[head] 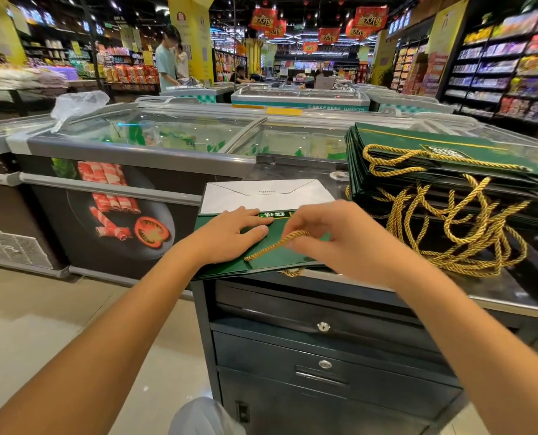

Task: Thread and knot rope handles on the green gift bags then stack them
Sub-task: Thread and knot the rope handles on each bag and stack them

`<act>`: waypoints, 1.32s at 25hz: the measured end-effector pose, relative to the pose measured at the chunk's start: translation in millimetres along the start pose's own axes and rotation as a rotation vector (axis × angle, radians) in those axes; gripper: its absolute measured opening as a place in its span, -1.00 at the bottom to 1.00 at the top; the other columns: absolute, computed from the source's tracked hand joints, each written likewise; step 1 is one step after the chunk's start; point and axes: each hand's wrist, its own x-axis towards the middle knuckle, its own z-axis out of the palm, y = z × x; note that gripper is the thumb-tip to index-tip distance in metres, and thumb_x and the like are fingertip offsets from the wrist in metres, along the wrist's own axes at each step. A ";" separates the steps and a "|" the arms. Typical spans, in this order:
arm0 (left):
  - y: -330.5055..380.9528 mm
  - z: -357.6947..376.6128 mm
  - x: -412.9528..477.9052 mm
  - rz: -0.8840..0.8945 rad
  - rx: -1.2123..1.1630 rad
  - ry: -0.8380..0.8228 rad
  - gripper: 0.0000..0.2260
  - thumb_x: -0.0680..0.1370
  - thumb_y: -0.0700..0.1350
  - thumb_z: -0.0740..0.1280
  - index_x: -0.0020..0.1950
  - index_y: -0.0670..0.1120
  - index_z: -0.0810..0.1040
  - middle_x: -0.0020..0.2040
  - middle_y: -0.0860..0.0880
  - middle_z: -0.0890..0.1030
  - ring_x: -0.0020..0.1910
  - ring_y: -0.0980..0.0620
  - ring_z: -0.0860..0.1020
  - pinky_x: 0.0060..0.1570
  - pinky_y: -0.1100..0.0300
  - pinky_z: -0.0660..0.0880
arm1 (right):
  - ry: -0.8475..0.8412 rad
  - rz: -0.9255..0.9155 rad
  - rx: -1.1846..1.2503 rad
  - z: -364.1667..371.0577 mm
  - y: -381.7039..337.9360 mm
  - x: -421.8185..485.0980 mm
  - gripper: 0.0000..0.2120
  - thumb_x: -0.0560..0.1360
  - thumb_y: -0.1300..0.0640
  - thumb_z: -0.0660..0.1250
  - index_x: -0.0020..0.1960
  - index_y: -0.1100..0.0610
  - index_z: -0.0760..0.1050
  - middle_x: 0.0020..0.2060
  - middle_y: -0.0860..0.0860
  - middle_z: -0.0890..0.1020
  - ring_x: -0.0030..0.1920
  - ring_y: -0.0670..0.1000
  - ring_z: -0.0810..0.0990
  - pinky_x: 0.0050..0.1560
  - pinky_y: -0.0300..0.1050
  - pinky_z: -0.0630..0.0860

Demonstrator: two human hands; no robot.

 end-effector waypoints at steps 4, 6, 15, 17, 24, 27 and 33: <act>-5.1 -3.1 -0.6 0.011 -0.052 0.033 -0.67 0.69 0.07 0.16 0.45 0.20 0.45 0.57 0.02 0.31 0.56 0.01 0.22 0.54 -0.02 0.14 | -0.210 0.028 -0.088 -33.4 -19.7 29.0 -0.95 0.55 0.09 0.46 -0.05 0.05 0.67 -0.27 -0.02 0.71 -0.29 -0.10 0.63 -0.22 -0.29 0.53; -5.7 -3.7 -1.6 0.022 -0.069 0.034 -0.68 0.68 0.06 0.18 0.43 0.19 0.47 0.55 0.02 0.35 0.53 -0.01 0.28 0.52 -0.05 0.19 | -0.226 0.025 -0.108 -39.9 -23.6 40.3 -0.95 0.56 0.11 0.45 -0.05 0.08 0.68 -0.29 0.00 0.71 -0.33 -0.14 0.61 -0.24 -0.34 0.50; 9.4 -8.8 -9.8 0.003 -0.099 0.046 -0.67 0.69 0.00 0.22 0.45 0.07 0.48 0.53 0.01 0.36 0.49 0.01 0.34 0.44 0.16 0.20 | 0.055 -0.057 -0.032 -72.4 -52.5 60.8 -0.90 0.56 0.17 0.44 -0.03 0.21 0.67 -0.29 0.06 0.72 -0.31 -0.02 0.68 -0.20 -0.21 0.62; 9.9 -9.3 -10.3 -0.016 -0.103 0.039 -0.67 0.69 0.01 0.21 0.45 0.08 0.48 0.53 0.03 0.36 0.48 0.01 0.34 0.46 0.13 0.20 | 0.047 -0.084 -0.081 -80.6 -59.1 63.0 -0.91 0.55 0.16 0.45 -0.05 0.19 0.68 -0.30 0.03 0.72 -0.28 0.00 0.70 -0.15 -0.19 0.65; 7.0 -13.3 -20.0 -0.096 -0.276 0.253 -0.78 0.55 -0.04 0.43 0.20 0.09 0.66 0.25 0.09 0.61 0.26 0.11 0.52 0.38 0.05 0.40 | 0.032 0.045 -0.049 -55.9 -31.7 51.4 -0.89 0.59 0.13 0.40 -0.04 0.15 0.65 -0.26 0.04 0.72 -0.29 -0.10 0.67 -0.19 -0.21 0.58; -8.5 -20.3 -34.9 -0.310 -0.272 0.503 -0.64 0.45 -0.01 0.49 0.23 0.05 0.59 0.19 0.02 0.58 0.25 -0.01 0.53 0.31 0.05 0.43 | -0.020 0.146 -0.087 -39.4 -10.0 38.6 -0.85 0.61 0.02 0.36 0.04 0.07 0.65 -0.19 0.02 0.70 -0.26 -0.05 0.64 -0.21 -0.05 0.55; -13.8 -12.7 -81.2 -0.568 -0.549 0.479 -0.52 0.54 0.01 0.45 0.38 -0.13 0.42 -0.17 -0.05 0.57 -0.20 0.09 0.55 -0.21 0.14 0.50 | 0.071 0.322 -0.068 -20.2 3.2 36.1 -0.56 0.61 0.03 0.29 0.48 0.01 0.37 0.26 -0.03 0.55 0.10 -0.02 0.59 0.13 -0.01 0.57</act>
